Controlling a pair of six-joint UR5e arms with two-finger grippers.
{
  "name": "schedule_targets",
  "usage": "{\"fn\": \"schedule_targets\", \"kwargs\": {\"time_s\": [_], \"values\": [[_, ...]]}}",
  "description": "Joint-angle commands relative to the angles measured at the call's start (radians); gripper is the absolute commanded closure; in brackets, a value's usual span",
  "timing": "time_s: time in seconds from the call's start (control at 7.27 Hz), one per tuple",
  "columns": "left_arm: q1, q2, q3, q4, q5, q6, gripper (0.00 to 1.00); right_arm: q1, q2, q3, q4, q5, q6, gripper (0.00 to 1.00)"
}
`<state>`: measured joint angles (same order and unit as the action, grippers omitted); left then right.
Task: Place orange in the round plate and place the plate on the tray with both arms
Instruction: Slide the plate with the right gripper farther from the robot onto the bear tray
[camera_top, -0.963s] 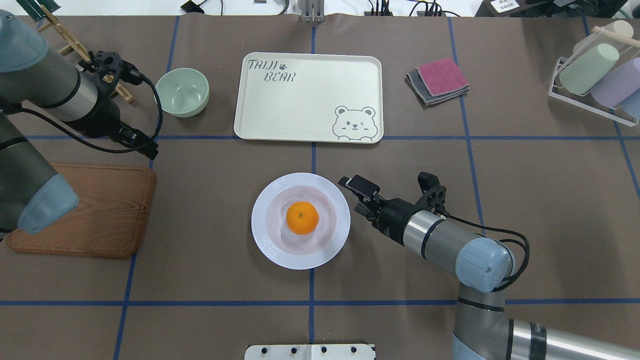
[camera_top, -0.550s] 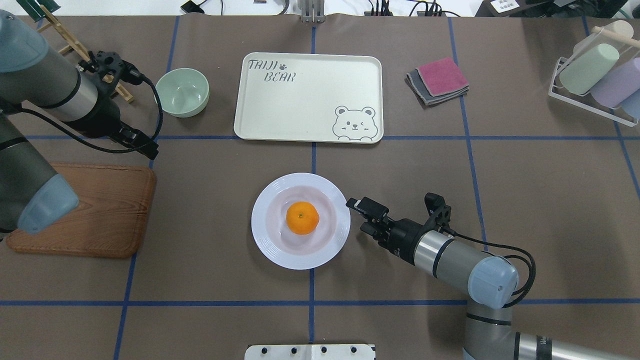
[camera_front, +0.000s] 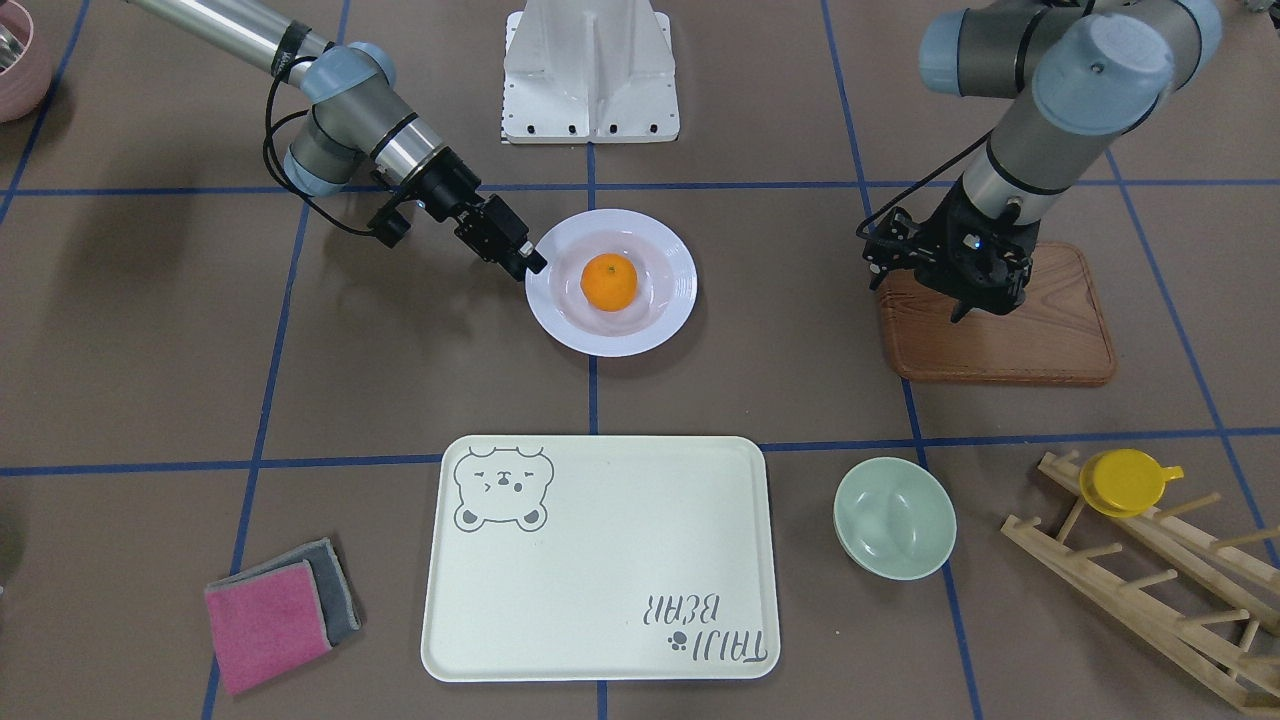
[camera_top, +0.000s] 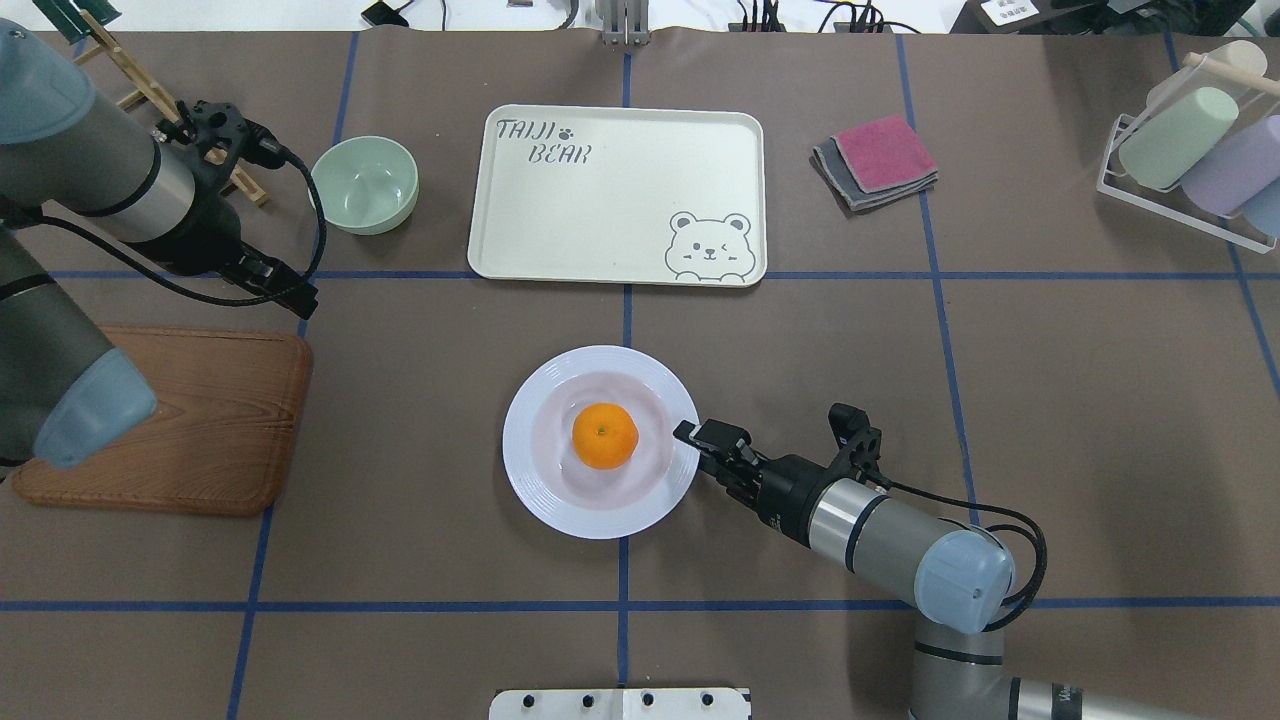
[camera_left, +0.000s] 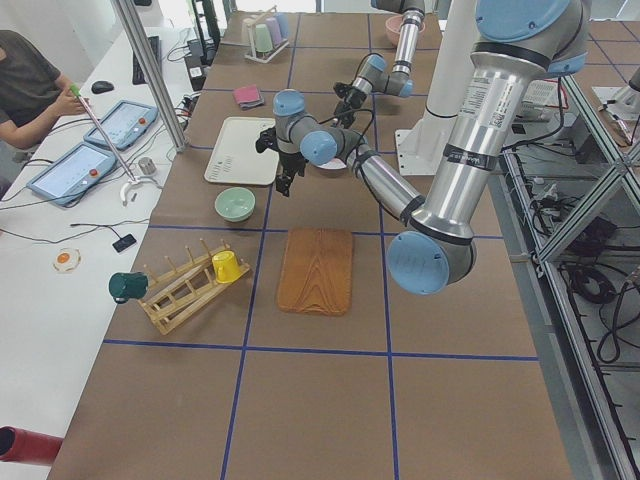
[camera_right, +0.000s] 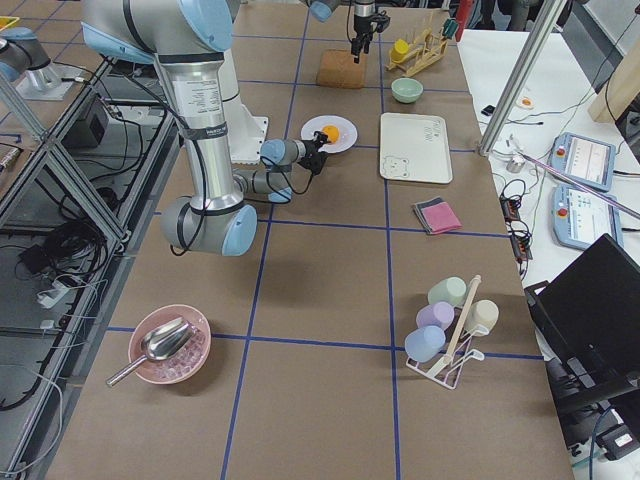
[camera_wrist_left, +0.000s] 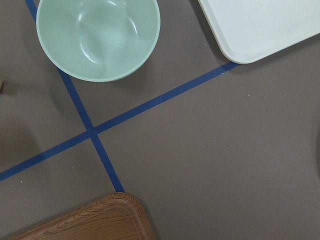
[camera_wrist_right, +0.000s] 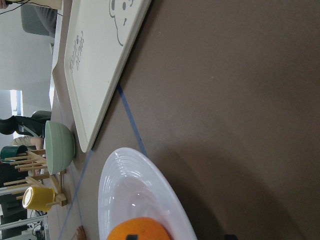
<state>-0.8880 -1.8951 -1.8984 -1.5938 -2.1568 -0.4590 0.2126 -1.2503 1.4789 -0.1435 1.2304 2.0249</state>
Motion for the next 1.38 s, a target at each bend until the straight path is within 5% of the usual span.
{"fn": "schedule_targets", "kwargs": {"time_s": [0.0, 0.14, 0.41, 0.96, 1.24], "values": [[0.0, -0.001, -0.001, 0.0, 0.0, -0.001, 0.01, -0.002, 0.047, -0.028, -0.002, -0.023, 0.0, 0.45], [0.0, 0.001, -0.002, 0.0, 0.0, -0.001, 0.01, -0.004, 0.048, -0.029, -0.002, -0.025, 0.0, 0.58], [0.0, -0.001, -0.002, 0.0, 0.0, -0.001, 0.01, -0.001, 0.046, -0.022, 0.001, -0.025, -0.002, 1.0], [0.001, -0.007, -0.001, 0.0, 0.0, -0.003, 0.01, 0.076, 0.049, 0.04, 0.002, -0.025, -0.003, 1.0], [0.001, -0.007, -0.002, 0.0, 0.0, -0.003, 0.01, 0.082, 0.075, 0.038, 0.001, -0.13, -0.002, 1.0]]}}
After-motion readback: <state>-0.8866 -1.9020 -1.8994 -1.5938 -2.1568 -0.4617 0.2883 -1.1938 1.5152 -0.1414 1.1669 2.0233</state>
